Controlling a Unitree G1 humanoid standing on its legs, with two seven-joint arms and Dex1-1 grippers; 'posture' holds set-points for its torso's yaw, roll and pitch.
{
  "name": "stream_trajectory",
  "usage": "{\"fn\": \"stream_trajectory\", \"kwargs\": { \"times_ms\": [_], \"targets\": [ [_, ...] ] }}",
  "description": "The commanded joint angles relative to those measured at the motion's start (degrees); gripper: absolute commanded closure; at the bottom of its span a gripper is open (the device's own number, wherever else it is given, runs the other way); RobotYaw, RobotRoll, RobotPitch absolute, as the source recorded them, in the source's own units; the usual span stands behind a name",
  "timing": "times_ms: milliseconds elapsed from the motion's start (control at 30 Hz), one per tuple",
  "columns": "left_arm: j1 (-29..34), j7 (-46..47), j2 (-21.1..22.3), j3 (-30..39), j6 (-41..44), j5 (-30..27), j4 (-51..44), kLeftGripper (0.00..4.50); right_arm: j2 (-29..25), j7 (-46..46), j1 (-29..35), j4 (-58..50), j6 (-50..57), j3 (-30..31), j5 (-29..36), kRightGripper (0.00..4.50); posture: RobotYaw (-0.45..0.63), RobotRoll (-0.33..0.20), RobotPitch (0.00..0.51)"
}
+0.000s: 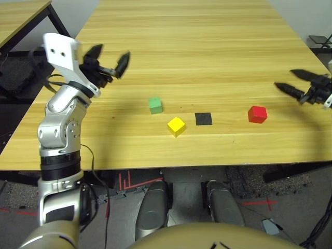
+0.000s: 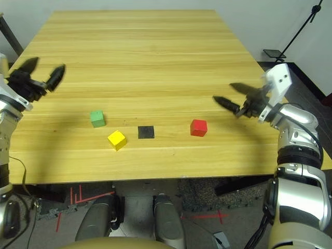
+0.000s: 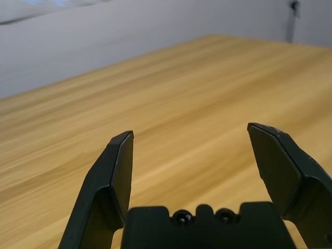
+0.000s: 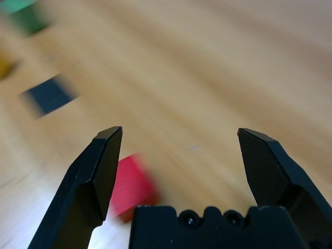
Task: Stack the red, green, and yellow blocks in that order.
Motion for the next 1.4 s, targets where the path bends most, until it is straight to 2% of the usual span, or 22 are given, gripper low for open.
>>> {"fn": "stream_trajectory", "kwargs": {
  "times_ms": [33, 267, 533, 867, 967, 1133, 1267, 1400],
  "targets": [
    [0.71, -5.42, 0.84, -4.37, 0.60, 0.53, -0.13, 0.02, -1.78, 4.47, -0.70, -1.76, 0.61, 3.47, -2.34, 0.00, 0.09, -0.148, 0.064],
    [0.00, -11.31, 2.01, -10.40, 2.00, 2.07, -0.58, 0.02, -1.16, 8.56, -5.91, 5.82, -6.84, 9.86, -9.13, 0.00, 0.13, -0.160, 0.060],
    [0.30, -17.61, 5.04, -15.07, 2.08, 4.70, -1.20, 0.02, 1.92, 8.22, -13.44, 17.42, -14.09, 13.41, -15.14, 0.00, 0.18, -0.166, 0.061],
    [3.85, -21.98, 8.26, -15.13, 4.00, 4.09, -4.96, 0.02, 5.28, 7.86, -16.87, 24.62, -17.58, 15.65, -19.79, 0.00, 0.23, -0.164, 0.065],
    [4.40, -22.20, 8.60, -14.71, 4.60, 3.81, -5.98, 0.00, 6.00, 7.25, -17.28, 25.81, -18.37, 16.06, -20.85, 0.57, 0.24, -0.164, 0.067],
    [4.70, -21.66, 8.41, -14.09, 5.68, 3.56, -7.37, 0.00, 7.06, 5.67, -18.09, 27.14, -19.05, 16.13, -22.37, 2.34, 0.25, -0.163, 0.067],
    [4.79, -21.48, 8.38, -13.93, 6.53, 3.48, -8.58, 0.00, 7.80, 7.35, -19.28, 25.69, -18.03, 15.75, -21.87, 2.45, 0.25, -0.163, 0.068],
    [3.64, -21.70, 8.42, -14.20, 8.01, 3.15, -9.81, 0.00, 9.76, 12.00, -20.38, 16.20, -11.05, 16.45, -20.15, 2.45, 0.25, -0.172, 0.069]
  ]
}}
